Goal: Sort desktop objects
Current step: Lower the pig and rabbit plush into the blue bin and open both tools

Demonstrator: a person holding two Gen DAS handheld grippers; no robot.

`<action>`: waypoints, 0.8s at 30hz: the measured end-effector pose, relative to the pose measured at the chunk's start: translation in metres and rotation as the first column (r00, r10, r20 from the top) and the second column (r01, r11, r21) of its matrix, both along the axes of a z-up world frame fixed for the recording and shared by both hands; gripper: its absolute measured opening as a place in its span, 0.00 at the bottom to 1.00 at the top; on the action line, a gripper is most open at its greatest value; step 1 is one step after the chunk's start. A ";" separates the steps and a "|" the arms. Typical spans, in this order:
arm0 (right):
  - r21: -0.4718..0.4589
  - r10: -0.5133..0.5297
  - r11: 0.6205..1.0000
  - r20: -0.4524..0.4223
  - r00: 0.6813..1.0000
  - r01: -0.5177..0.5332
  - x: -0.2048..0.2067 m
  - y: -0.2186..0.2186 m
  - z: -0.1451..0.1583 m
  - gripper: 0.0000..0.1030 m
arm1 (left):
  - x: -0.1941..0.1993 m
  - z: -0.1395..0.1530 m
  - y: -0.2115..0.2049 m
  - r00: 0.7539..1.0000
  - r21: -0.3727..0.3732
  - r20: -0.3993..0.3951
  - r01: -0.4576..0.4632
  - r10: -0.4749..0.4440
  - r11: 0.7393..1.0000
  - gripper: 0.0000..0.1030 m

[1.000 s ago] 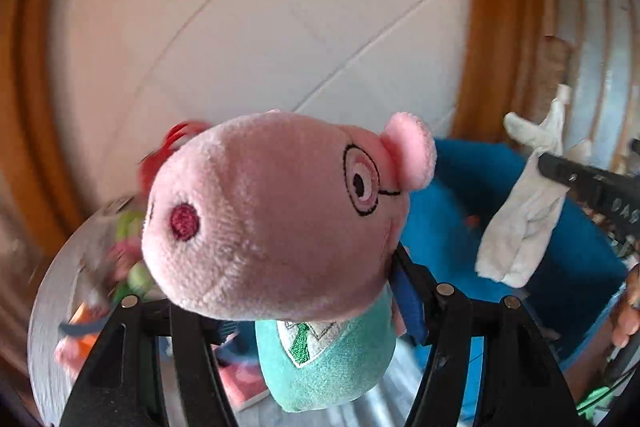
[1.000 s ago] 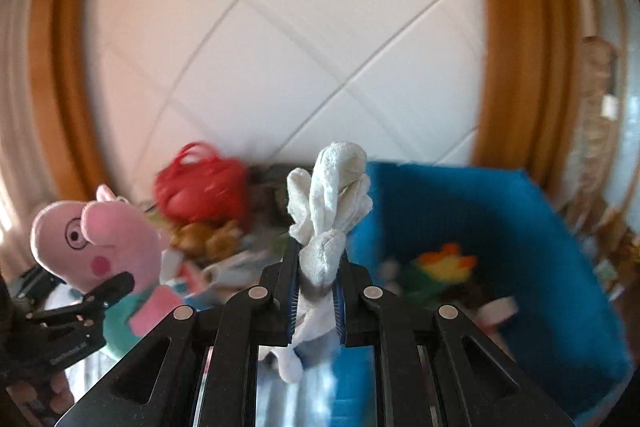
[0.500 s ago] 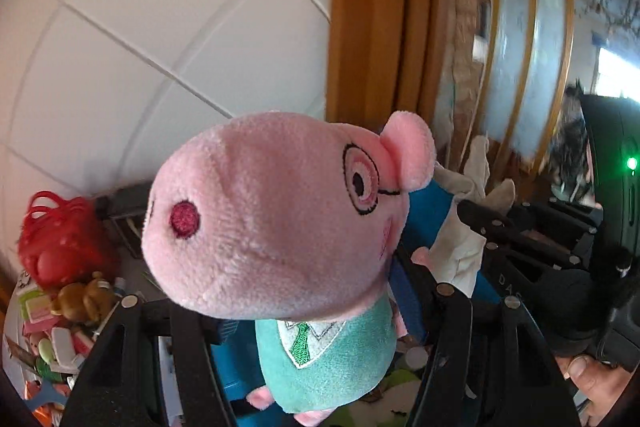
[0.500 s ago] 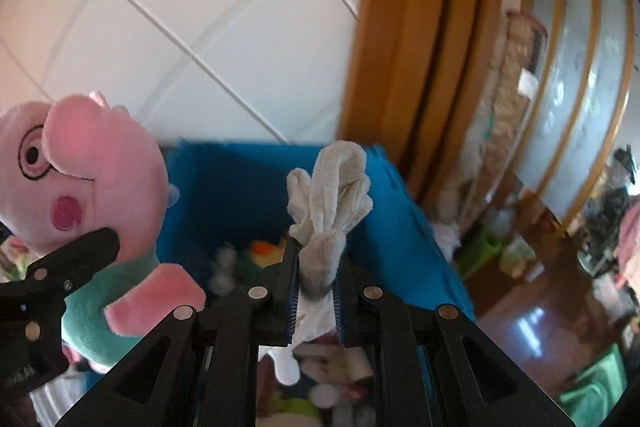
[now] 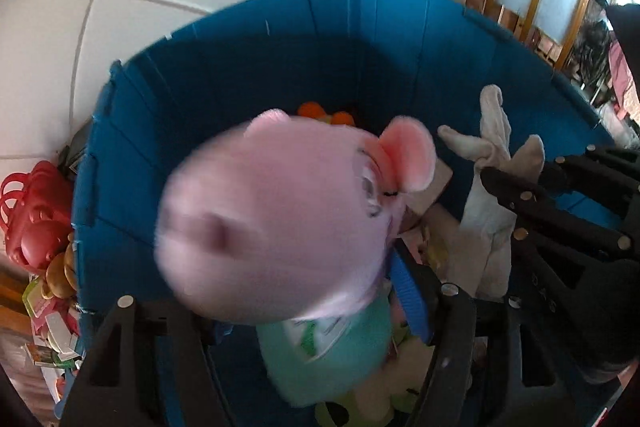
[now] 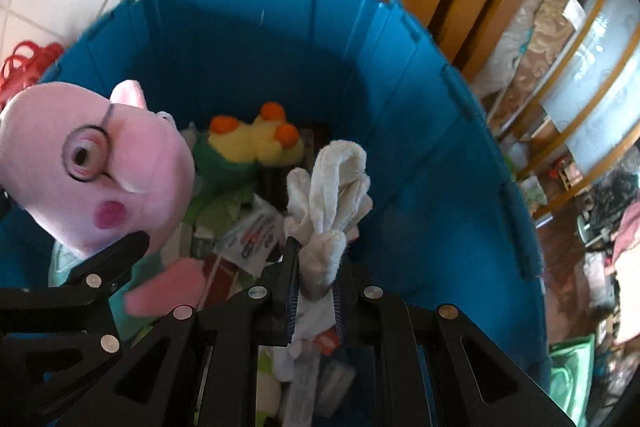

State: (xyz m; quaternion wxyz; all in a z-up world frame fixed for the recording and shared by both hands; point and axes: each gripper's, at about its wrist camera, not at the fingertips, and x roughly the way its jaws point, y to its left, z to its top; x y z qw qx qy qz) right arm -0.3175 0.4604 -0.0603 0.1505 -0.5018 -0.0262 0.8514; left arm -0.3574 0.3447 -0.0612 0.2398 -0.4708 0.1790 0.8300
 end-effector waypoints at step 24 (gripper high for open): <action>0.027 0.038 0.999 0.046 0.998 -0.039 0.011 0.009 0.015 0.99 | 0.029 0.029 -0.013 0.999 0.049 -0.041 -0.001 0.003 0.999 0.73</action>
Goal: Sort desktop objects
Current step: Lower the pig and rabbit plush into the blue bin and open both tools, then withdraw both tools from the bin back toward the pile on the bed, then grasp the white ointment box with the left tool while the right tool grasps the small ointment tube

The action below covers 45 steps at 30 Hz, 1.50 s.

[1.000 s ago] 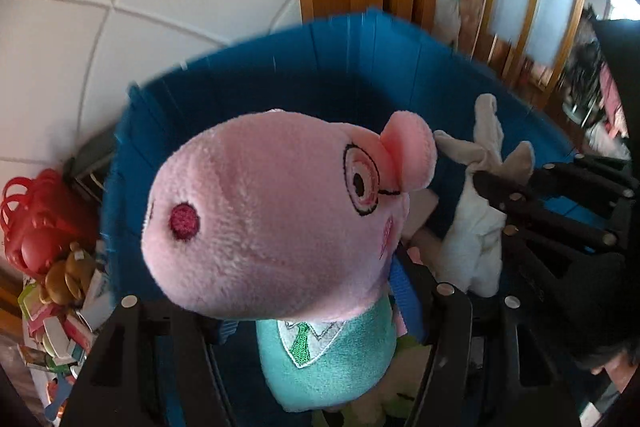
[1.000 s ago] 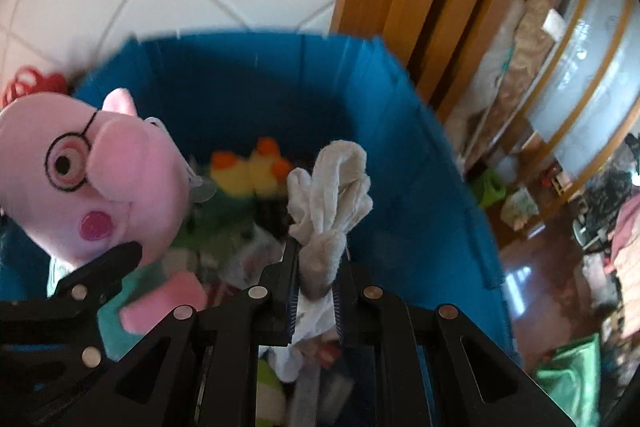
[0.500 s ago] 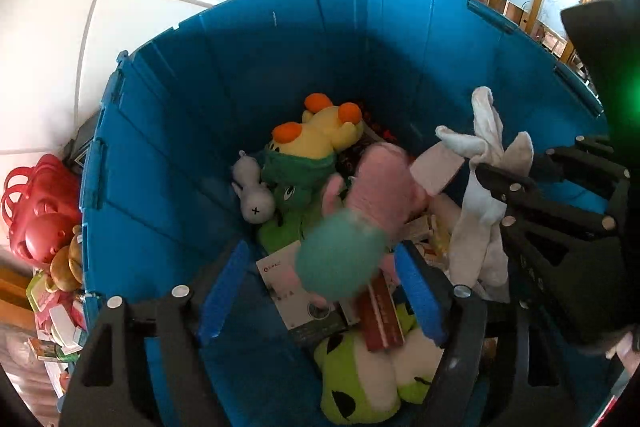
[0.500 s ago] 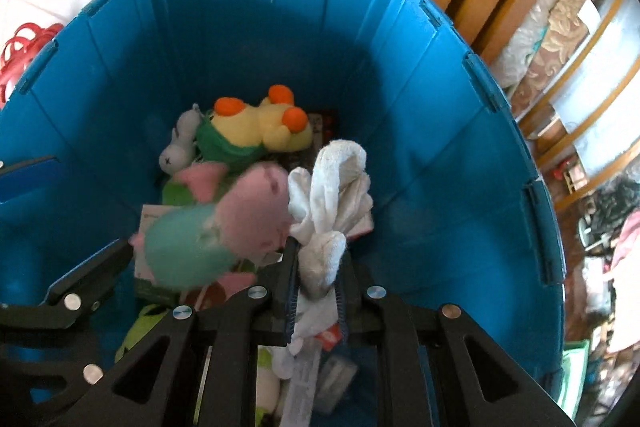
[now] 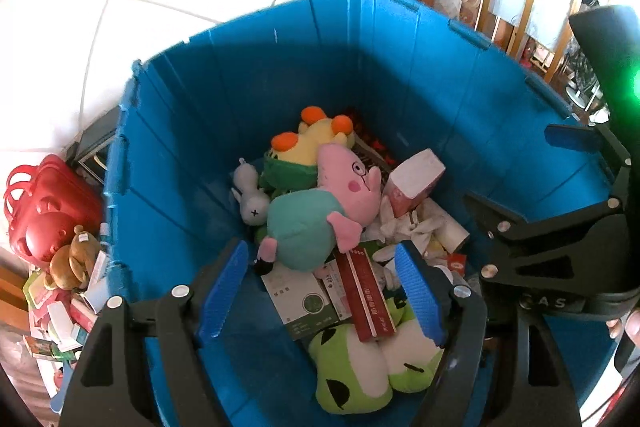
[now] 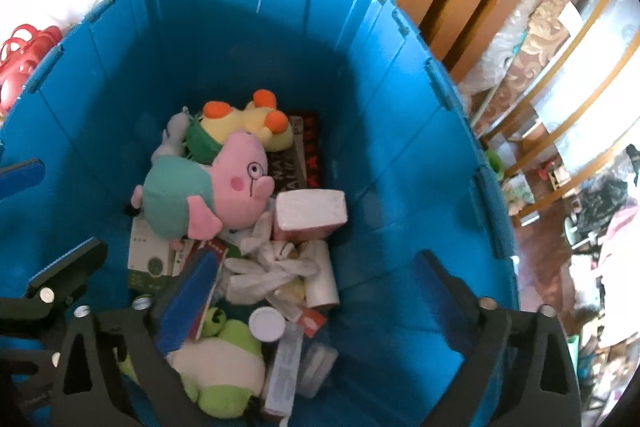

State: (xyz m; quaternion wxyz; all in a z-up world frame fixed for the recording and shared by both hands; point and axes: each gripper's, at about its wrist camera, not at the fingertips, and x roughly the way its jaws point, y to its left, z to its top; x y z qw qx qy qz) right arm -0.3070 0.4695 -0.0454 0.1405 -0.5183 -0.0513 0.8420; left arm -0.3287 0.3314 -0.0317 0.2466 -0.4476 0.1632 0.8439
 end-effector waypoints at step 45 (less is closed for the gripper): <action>-0.164 0.387 0.864 -0.390 0.835 -0.477 0.096 -0.382 -0.058 1.00 | 0.132 -0.190 -0.513 0.695 0.064 0.023 -0.718 0.718 0.693 0.78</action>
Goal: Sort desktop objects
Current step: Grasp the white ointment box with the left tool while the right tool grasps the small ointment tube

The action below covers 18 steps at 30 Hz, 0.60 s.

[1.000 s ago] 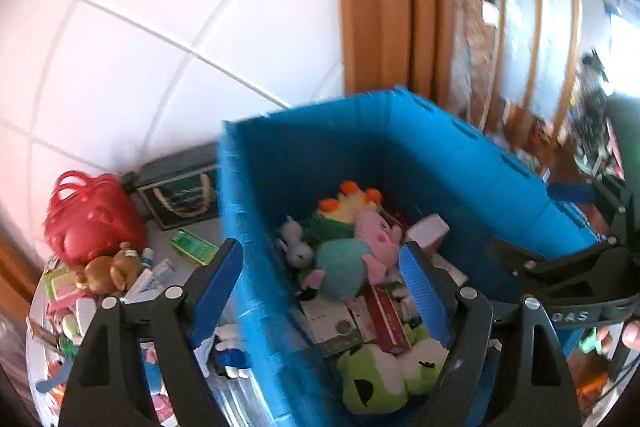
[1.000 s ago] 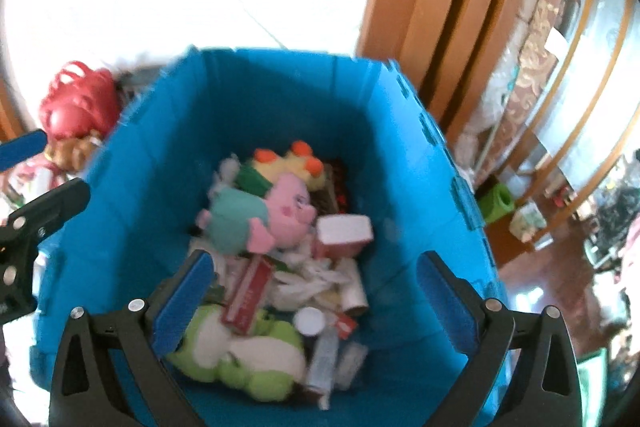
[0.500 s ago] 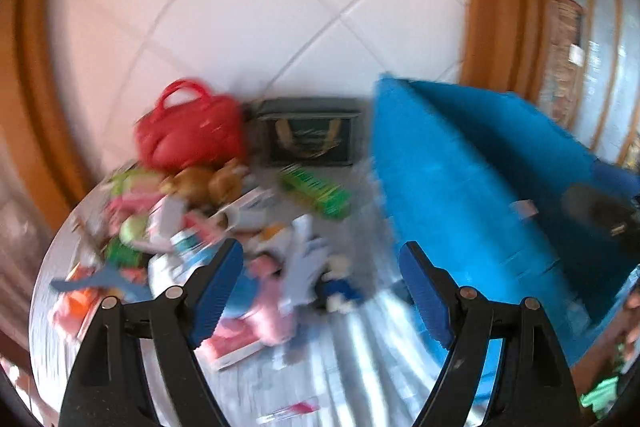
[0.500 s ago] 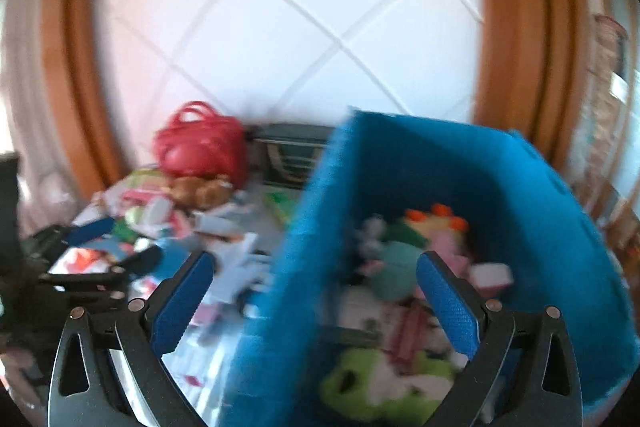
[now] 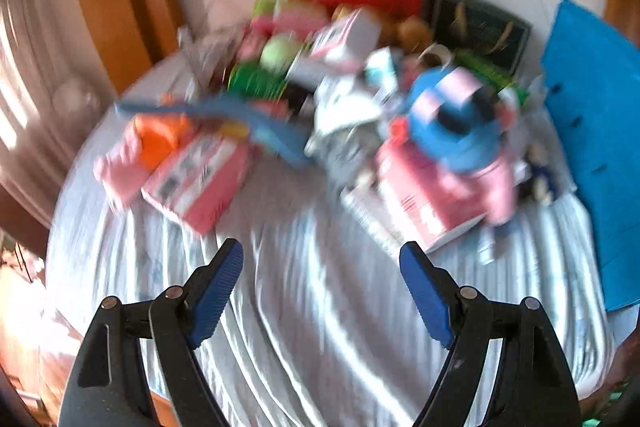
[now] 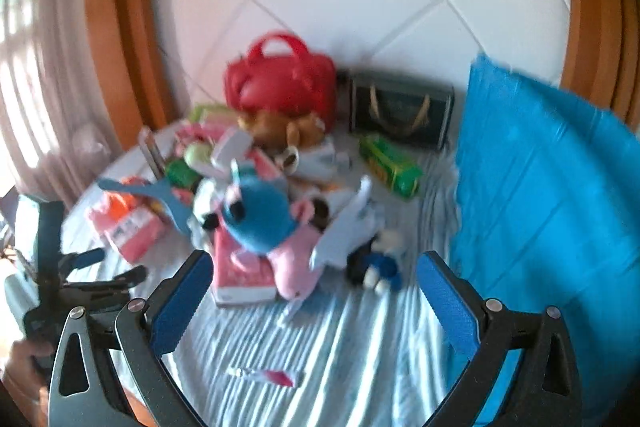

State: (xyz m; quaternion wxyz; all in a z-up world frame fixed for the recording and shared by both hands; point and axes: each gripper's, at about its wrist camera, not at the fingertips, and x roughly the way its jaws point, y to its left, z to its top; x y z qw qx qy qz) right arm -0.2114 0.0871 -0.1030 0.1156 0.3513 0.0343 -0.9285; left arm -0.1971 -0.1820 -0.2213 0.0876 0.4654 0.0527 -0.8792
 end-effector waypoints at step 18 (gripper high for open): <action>0.114 -0.193 0.980 0.315 0.929 0.164 -0.021 0.020 -0.133 1.00 | -0.110 -0.109 0.048 0.982 0.039 0.134 0.131 -0.136 0.991 0.61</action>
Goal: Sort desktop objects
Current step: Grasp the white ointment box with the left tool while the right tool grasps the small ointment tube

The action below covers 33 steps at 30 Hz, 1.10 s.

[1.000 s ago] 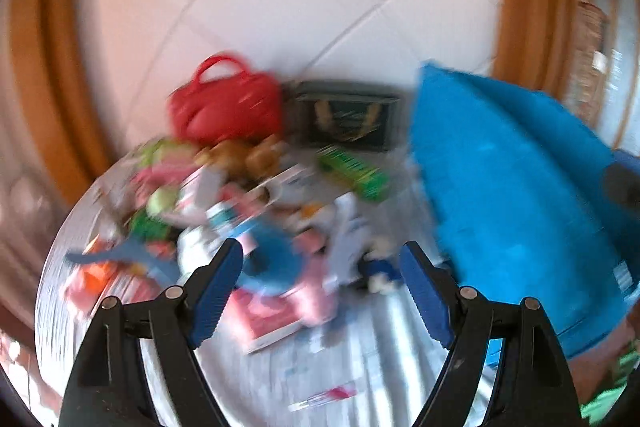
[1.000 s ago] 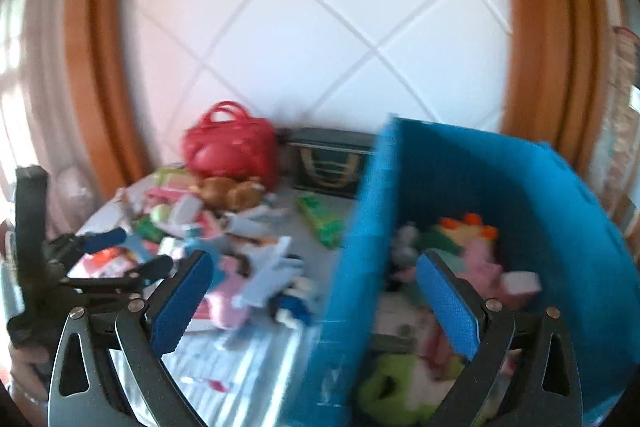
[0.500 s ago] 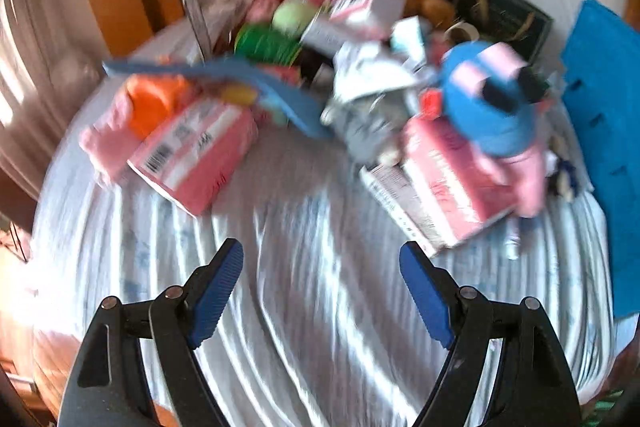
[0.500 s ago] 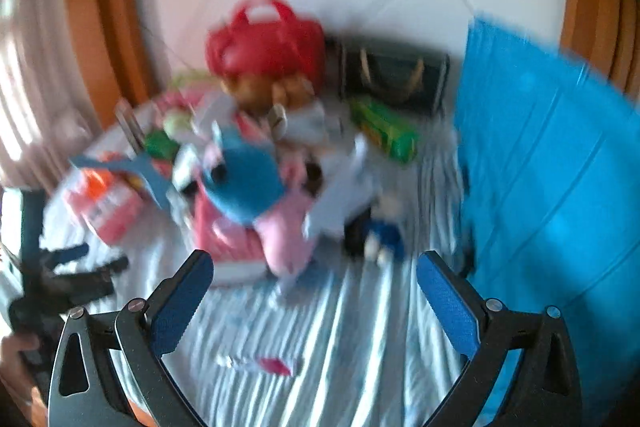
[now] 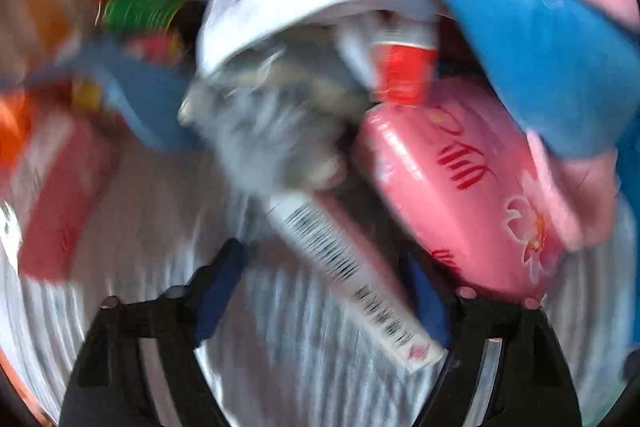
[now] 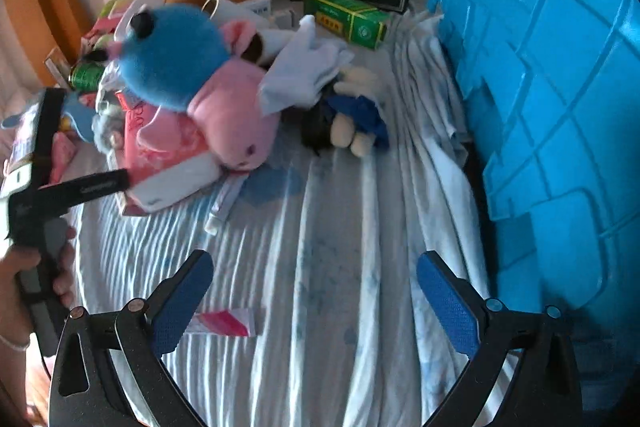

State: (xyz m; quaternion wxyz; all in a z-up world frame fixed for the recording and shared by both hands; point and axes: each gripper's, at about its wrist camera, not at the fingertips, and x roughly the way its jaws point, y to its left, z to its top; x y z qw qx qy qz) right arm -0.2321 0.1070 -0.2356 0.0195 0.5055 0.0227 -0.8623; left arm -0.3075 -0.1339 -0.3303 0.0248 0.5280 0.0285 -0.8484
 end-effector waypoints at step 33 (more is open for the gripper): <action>0.072 0.785 0.593 0.168 0.596 -0.802 0.025 -0.095 -0.067 0.41 | 0.163 0.023 0.021 0.997 0.050 0.046 -0.063 0.061 0.997 0.17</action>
